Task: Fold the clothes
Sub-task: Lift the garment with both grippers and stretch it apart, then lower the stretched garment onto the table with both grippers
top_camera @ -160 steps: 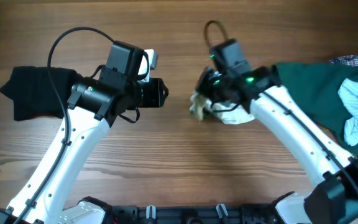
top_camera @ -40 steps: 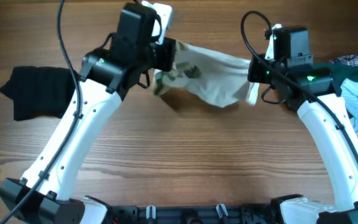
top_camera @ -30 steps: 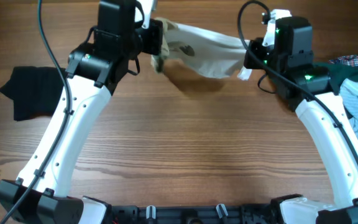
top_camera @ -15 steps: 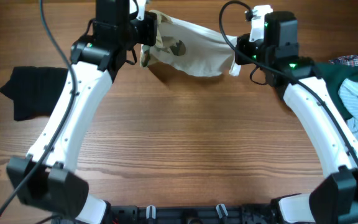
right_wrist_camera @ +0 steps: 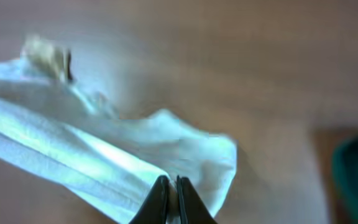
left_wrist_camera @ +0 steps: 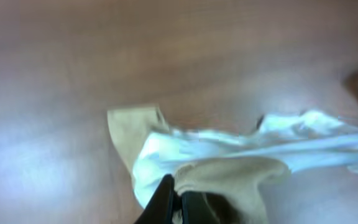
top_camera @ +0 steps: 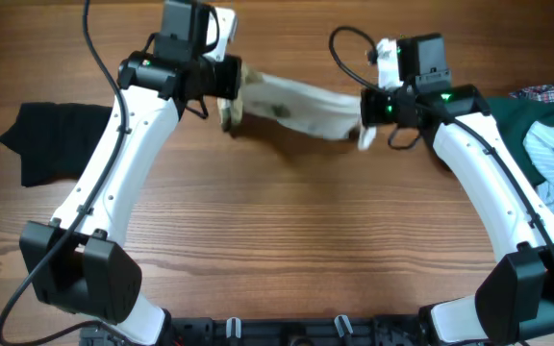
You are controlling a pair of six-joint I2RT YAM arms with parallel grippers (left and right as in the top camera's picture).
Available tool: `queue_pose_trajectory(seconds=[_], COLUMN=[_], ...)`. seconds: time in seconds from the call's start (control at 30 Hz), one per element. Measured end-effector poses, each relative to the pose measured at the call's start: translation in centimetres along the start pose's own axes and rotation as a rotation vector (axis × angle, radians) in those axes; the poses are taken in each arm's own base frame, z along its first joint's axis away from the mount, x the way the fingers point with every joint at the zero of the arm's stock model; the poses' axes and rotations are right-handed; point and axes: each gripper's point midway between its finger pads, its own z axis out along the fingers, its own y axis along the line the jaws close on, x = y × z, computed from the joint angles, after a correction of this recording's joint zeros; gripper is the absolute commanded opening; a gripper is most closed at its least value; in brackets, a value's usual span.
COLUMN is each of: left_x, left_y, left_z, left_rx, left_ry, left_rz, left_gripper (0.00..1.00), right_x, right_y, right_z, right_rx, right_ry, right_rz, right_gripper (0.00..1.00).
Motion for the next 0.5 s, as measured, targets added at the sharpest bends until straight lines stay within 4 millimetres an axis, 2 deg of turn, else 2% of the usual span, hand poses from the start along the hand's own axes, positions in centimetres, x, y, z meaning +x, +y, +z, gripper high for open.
queue_pose_trajectory(seconds=[0.07,0.23,0.3,0.4,0.5], left_x=[2.4,7.9,9.5,11.6,13.4], left_y=[-0.2,0.0,0.3,0.5,0.2], left_z=[-0.2,-1.7,-2.4,-3.7,-4.8], left_rx=[0.002,-0.012,-0.028,-0.035,-0.031], left_ry=[0.096,0.324,0.393,0.486,0.570], left_rz=[-0.010,-0.041,-0.053,-0.067,-0.078], left_gripper=[0.04,0.05,0.12,0.29,0.39], right_x=[2.4,6.5,7.7,8.9,9.5], right_y=[0.6,1.9,1.8,1.7,1.7], right_z=[-0.1,-1.0,-1.4,-1.8,-2.1], right_rx=[-0.031,-0.112,-0.115,-0.119,-0.120], right_ry=[0.098,0.264,0.315,0.366,0.395], right_rz=[-0.001,-0.029,-0.034,-0.032,-0.029], right_gripper=[0.06,0.10,0.13,0.14,0.15])
